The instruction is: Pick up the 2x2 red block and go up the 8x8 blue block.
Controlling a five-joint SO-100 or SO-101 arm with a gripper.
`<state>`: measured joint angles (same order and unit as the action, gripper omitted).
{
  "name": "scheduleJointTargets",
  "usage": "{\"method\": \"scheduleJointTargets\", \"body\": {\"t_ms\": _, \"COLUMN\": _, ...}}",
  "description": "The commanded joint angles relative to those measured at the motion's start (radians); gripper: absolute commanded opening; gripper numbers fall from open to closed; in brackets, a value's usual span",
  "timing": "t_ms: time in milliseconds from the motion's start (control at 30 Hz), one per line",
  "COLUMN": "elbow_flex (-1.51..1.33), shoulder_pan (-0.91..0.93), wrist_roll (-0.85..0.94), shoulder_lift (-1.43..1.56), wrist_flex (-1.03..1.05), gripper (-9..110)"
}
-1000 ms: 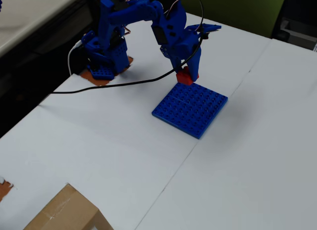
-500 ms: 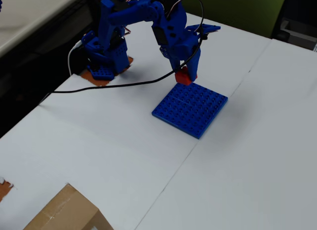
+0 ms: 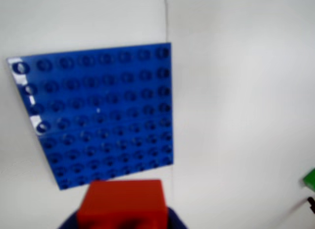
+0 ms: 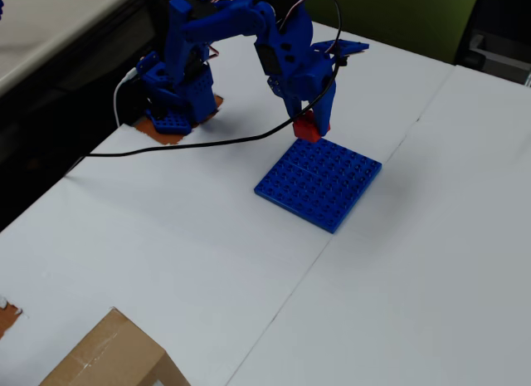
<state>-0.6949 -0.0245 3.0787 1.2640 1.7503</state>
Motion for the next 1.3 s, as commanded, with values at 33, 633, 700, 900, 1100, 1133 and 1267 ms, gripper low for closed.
{"method": "scheduleJointTargets", "body": {"t_ms": 33, "elbow_flex": 0.035, "shoulder_pan": -0.018, "wrist_roll": 0.083, "shoulder_lift": 0.037, "wrist_flex": -0.009, "gripper": 10}}
{"method": "scheduleJointTargets", "body": {"t_ms": 633, "elbow_flex": 0.038, "shoulder_pan": -0.021, "wrist_roll": 0.104, "shoulder_lift": 0.018, "wrist_flex": -0.032, "gripper": 11}}
{"method": "scheduleJointTargets", "body": {"t_ms": 700, "elbow_flex": 0.038, "shoulder_pan": -0.021, "wrist_roll": 0.104, "shoulder_lift": 0.018, "wrist_flex": -0.031, "gripper": 11}}
{"method": "scheduleJointTargets", "body": {"t_ms": 900, "elbow_flex": 0.038, "shoulder_pan": -0.020, "wrist_roll": 0.103, "shoulder_lift": 0.017, "wrist_flex": -0.029, "gripper": 11}}
{"method": "scheduleJointTargets", "body": {"t_ms": 1100, "elbow_flex": 0.038, "shoulder_pan": -0.021, "wrist_roll": 0.089, "shoulder_lift": 0.014, "wrist_flex": -0.040, "gripper": 11}}
{"method": "scheduleJointTargets", "body": {"t_ms": 1133, "elbow_flex": 0.038, "shoulder_pan": -0.021, "wrist_roll": 0.089, "shoulder_lift": 0.012, "wrist_flex": -0.041, "gripper": 11}}
{"method": "scheduleJointTargets", "body": {"t_ms": 1267, "elbow_flex": 0.038, "shoulder_pan": -0.025, "wrist_roll": 0.083, "shoulder_lift": 0.012, "wrist_flex": -0.044, "gripper": 10}}
